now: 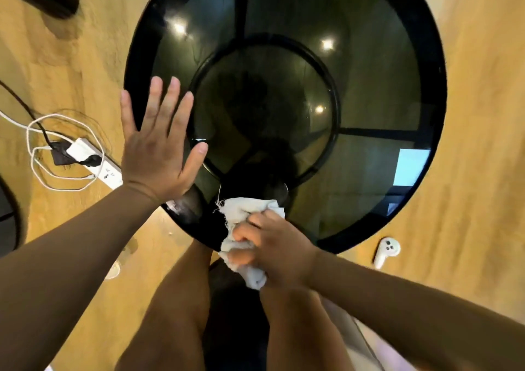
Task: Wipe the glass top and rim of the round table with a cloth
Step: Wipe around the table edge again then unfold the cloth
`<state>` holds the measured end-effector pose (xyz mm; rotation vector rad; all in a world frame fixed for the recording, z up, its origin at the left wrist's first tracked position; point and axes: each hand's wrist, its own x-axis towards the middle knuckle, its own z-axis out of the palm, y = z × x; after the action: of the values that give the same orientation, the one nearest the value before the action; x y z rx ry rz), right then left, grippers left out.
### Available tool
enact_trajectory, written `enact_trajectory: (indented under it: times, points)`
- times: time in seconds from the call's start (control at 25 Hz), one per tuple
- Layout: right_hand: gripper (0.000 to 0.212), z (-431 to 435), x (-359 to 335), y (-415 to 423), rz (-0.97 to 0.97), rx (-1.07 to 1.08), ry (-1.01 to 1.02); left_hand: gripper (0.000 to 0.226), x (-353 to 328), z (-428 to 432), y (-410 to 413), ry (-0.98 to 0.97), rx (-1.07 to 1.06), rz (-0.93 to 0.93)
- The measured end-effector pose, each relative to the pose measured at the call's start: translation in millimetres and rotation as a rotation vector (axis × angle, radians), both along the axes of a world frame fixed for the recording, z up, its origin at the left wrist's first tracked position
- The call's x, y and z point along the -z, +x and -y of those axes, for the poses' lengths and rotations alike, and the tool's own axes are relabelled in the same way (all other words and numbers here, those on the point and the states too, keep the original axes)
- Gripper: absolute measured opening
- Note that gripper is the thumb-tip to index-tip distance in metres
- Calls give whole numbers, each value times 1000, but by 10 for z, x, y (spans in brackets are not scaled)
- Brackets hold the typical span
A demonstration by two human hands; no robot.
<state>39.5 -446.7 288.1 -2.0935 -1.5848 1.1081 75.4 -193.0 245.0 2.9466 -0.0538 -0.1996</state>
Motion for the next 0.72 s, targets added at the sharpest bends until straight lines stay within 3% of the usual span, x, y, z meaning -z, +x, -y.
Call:
enact_trajectory:
  times: [0.08, 0.24, 0.32, 0.4, 0.52, 0.6, 0.64, 0.72]
  points:
    - [33, 239, 87, 786, 152, -117, 97, 71, 11, 1, -12, -13, 17, 16]
    - [55, 721, 154, 2443, 493, 403, -116, 66, 27, 14, -18, -29, 37, 57]
    - [47, 826, 154, 2684, 520, 621, -89, 65, 24, -14, -33, -37, 45, 63]
    - [17, 722, 177, 2635, 537, 762, -1, 64, 30, -13, -45, -34, 47, 72]
    - [8, 400, -4, 2275, 503, 1196, 7, 65, 11, 10, -39, -37, 45, 60]
    - [30, 276, 114, 1363, 412, 1214, 124, 65, -14, 14, -30, -34, 33, 40]
    - [42, 150, 149, 560, 252, 1016, 79, 65, -41, 36, -40, -39, 35, 43]
    - [40, 393, 72, -149, 145, 625, -21, 65, -86, 207, -44, -67, 98, 78]
